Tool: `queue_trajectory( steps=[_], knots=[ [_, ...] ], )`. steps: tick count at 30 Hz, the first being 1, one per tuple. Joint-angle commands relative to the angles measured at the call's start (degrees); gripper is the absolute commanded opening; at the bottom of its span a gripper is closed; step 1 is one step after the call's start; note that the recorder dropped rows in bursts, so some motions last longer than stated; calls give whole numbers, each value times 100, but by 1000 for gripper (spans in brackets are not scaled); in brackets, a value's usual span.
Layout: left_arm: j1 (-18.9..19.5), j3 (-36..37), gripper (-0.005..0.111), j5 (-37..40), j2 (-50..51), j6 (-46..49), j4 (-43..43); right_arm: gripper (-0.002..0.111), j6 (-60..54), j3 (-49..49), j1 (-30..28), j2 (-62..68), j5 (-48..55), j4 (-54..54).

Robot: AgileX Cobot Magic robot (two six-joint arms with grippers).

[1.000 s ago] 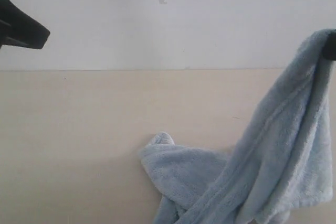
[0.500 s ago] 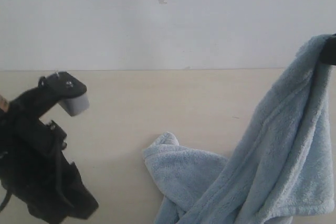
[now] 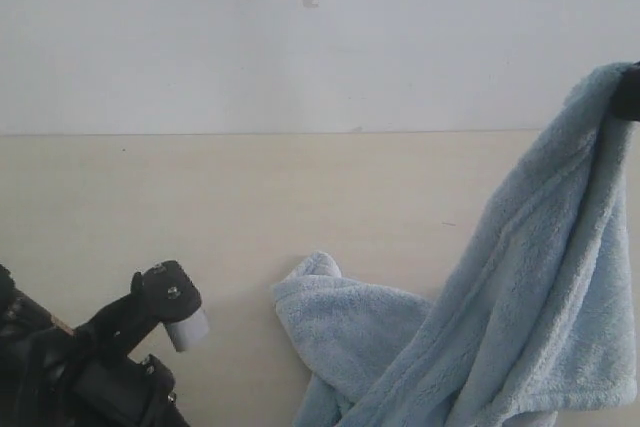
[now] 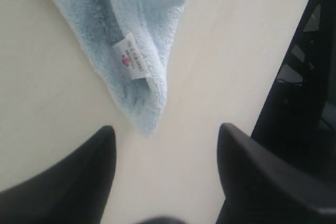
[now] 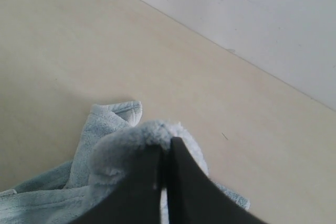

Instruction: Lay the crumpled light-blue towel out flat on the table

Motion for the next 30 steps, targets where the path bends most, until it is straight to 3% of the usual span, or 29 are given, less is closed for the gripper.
queue_trajectory(
  steps=[1,5,11,30],
  knots=[
    [-580,18,55,-573,201,289,33,0,3,-18,-6,-12,-129,8],
    [-1045,144,55,-1284,350,289,122,0,3,-18,-6,-12,-139,8],
    [-1375,287,55,-2149,596,272,127,0,3,-18,-6,-12,-150,8],
    [-1388,264,55,-2687,1378,272,79,0,3,-18,-6,-12,-160,8]
  ],
)
